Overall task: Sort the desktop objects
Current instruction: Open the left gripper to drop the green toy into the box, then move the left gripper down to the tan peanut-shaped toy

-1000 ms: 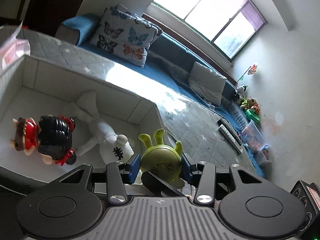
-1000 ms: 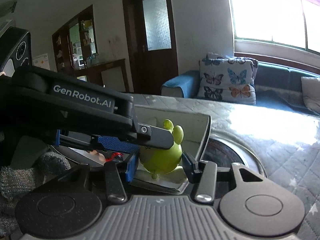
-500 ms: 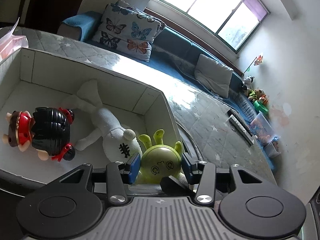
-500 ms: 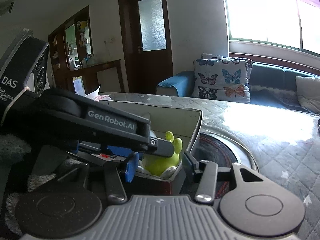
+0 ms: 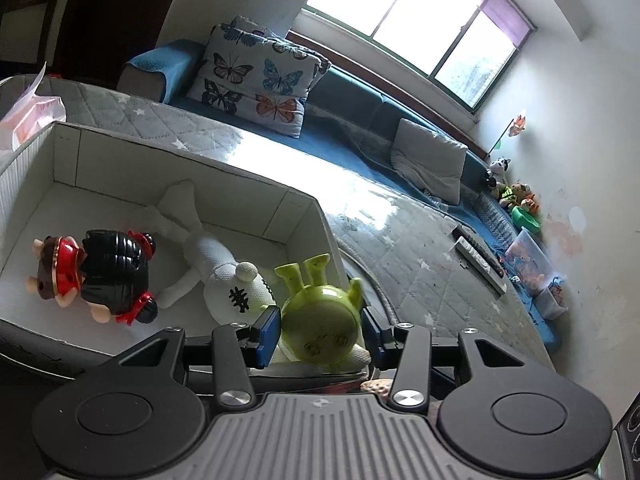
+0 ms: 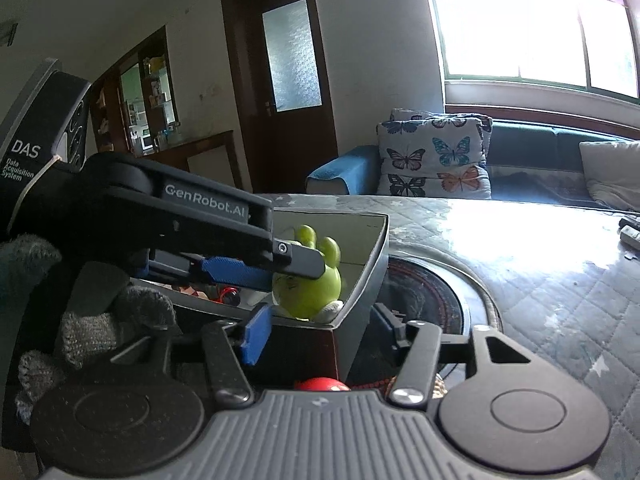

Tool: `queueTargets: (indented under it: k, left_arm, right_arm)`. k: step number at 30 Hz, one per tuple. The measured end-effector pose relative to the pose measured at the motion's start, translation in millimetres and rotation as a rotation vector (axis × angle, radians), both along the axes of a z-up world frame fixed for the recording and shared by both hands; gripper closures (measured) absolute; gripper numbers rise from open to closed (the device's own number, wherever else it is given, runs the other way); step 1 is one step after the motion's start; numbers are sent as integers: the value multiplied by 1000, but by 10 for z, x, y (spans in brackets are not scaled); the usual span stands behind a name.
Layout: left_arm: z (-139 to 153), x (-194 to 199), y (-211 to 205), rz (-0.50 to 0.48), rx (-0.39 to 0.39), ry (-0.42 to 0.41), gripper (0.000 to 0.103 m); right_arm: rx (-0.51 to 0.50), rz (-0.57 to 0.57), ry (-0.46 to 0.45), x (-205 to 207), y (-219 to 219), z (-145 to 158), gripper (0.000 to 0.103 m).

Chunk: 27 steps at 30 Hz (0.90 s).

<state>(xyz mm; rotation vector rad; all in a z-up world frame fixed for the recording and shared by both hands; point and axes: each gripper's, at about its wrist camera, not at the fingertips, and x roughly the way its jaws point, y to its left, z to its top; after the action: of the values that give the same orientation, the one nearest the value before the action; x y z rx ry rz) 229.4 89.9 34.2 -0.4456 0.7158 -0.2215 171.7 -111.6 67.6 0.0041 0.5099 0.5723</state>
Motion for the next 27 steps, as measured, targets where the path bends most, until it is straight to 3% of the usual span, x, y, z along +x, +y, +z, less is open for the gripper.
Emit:
queueTargets:
  k: [13,27]
  left_arm:
    - [24,-22,-27,-11,10,0,56]
    - [38,-507,-201,-53,39,-36,56]
  right_arm:
    - [10,-9,19,0,-50,-29,45]
    - [-25,-9,34,-325,-245,-106,41]
